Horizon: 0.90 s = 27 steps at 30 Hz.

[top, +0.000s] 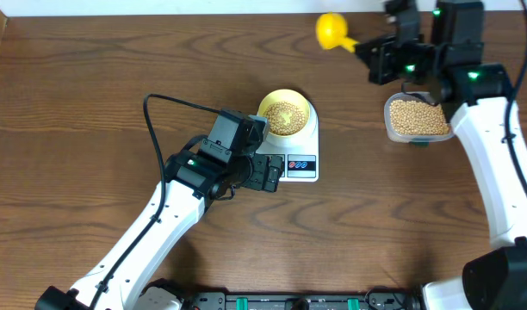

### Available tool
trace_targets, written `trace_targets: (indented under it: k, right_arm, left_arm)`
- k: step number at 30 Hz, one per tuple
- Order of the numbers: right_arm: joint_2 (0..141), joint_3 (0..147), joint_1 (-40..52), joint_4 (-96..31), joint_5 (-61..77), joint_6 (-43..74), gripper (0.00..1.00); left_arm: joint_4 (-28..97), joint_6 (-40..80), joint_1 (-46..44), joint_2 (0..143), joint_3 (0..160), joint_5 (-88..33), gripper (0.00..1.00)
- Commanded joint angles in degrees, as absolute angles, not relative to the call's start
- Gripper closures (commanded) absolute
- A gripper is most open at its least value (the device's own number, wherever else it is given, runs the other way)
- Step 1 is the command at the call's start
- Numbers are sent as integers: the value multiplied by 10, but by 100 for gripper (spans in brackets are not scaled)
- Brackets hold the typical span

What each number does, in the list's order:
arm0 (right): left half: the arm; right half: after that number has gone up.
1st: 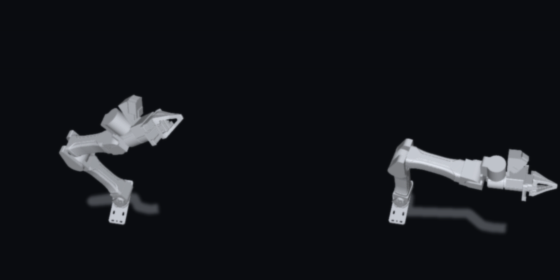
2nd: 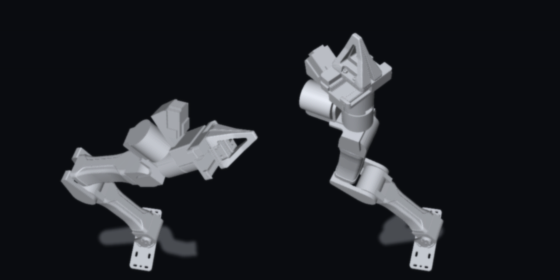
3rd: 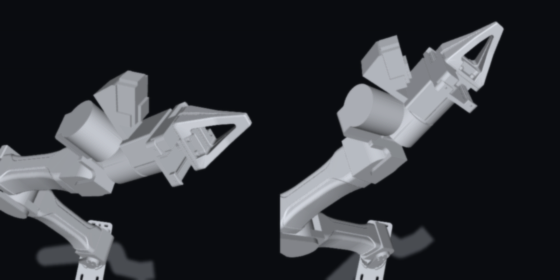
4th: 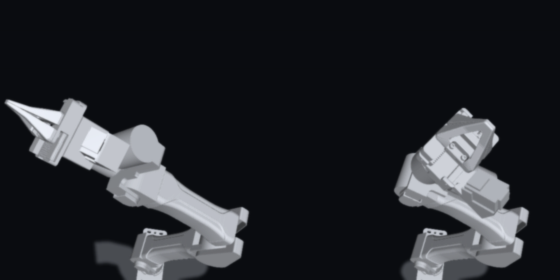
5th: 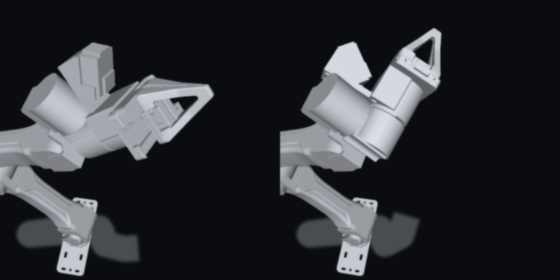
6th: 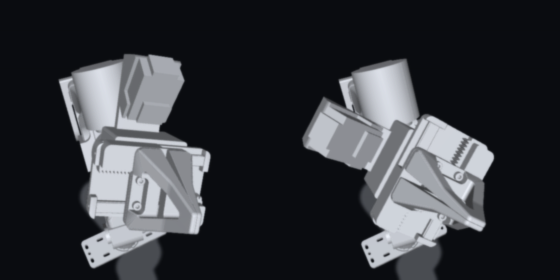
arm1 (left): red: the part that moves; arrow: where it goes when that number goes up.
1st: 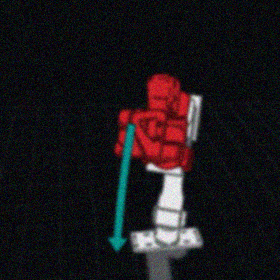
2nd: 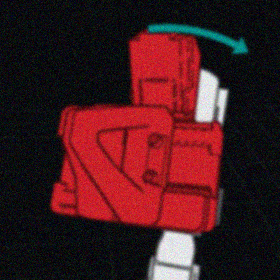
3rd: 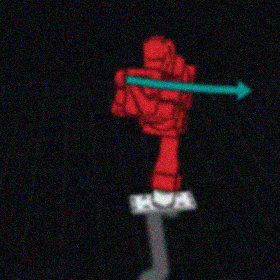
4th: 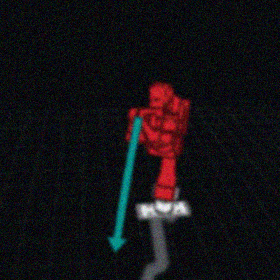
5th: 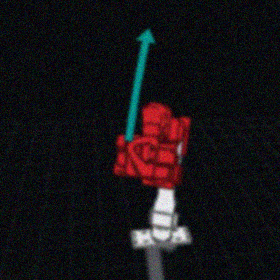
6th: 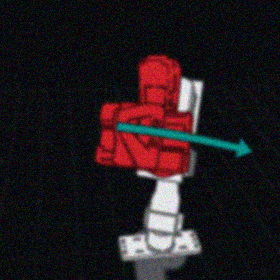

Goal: Scoop item into bowl and weigh 50g on scale
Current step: 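Carry the scoop left over the yellow bowl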

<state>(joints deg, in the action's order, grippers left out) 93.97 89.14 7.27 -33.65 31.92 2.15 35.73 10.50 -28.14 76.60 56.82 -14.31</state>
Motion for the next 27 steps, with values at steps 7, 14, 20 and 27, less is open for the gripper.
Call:
trace_targets:
  k: [7,14,20,27]
  right_arm:
    - [994,891,130,-361,342,-61,99]
    - [1014,891,174,-394,337,-155,99]
    - [1018,891,216,-430,237,-215,99]
    - [1023,891,244,-446,177,-243,99]
  left_arm:
    - [357,102,-281,759,564,-145,6]
    - [357,102,-281,759,564,-145,6]
    - [357,102,-281,759,564,-145,6]
    - [357,102,-281,759,564,-145,6]
